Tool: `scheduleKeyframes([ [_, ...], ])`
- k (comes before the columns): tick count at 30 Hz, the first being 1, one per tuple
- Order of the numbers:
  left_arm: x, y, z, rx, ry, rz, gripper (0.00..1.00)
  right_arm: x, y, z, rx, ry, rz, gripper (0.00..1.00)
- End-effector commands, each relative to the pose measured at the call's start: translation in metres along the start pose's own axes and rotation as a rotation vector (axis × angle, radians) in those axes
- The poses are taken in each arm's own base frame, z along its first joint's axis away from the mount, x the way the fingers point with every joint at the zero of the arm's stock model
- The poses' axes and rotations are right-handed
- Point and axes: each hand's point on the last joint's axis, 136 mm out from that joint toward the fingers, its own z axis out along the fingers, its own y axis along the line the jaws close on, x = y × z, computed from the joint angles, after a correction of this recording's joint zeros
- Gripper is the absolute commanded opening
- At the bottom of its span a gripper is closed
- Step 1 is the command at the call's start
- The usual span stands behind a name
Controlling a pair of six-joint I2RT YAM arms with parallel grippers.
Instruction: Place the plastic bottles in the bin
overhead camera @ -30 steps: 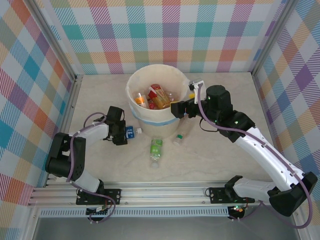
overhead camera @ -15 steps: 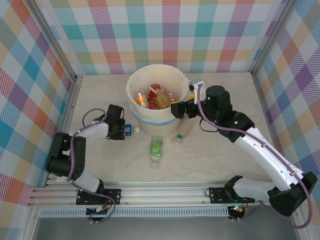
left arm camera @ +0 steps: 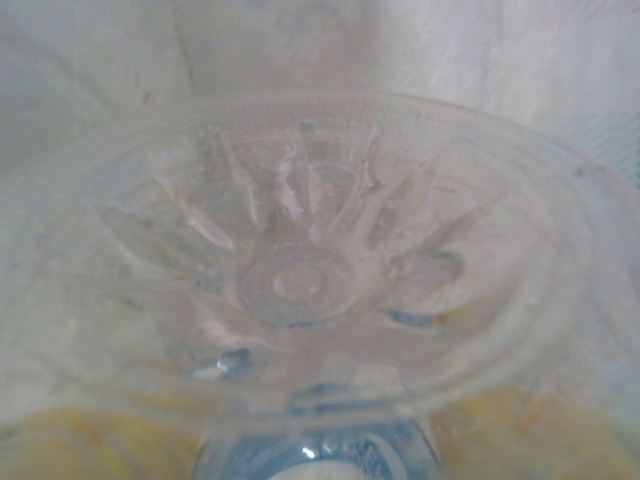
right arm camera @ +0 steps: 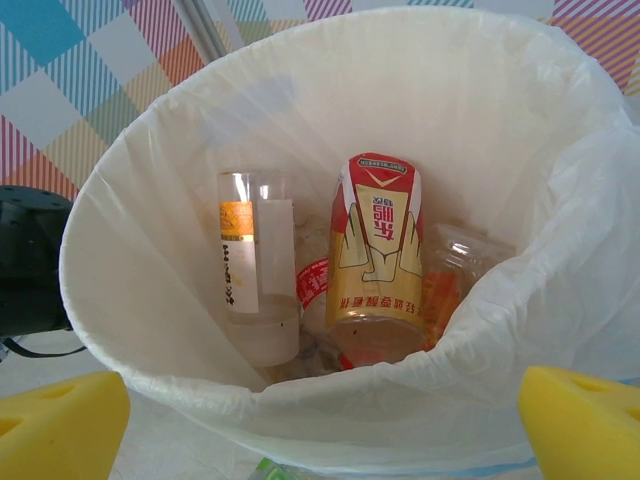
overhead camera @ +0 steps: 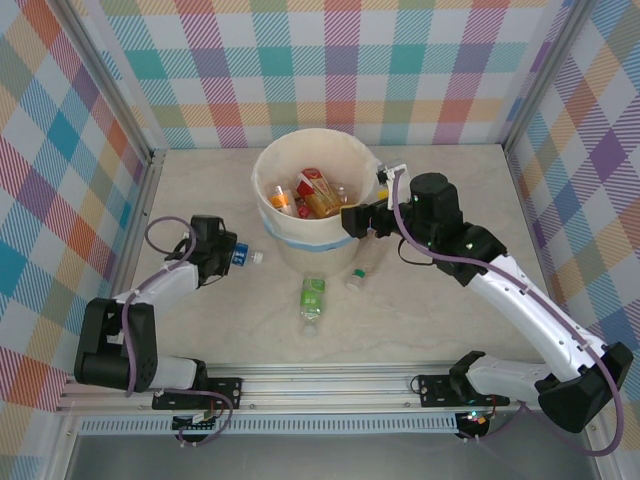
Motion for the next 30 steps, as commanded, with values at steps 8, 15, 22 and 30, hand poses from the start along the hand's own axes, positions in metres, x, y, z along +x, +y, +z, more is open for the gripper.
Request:
scheduleKeyframes([
  [8,-0.035,-0.062,-0.065,0.217,-0.123,0.255,0.04,-0.005,-0.007,0.002,0.026,-0.067,0.053,1.00],
  [15,-0.058,-0.119,-0.140,0.234,-0.249,0.510,0.00,-0.007,-0.012,0.001,0.057,-0.084,0.047,1.00],
  [22,-0.051,-0.193,-0.204,0.437,-0.286,0.678,0.00,-0.009,-0.013,0.000,0.062,-0.092,0.053,1.00],
  [30,0.013,-0.272,-0.245,0.720,-0.072,0.896,0.00,-0.003,-0.016,-0.006,0.075,-0.097,0.065,1.00],
])
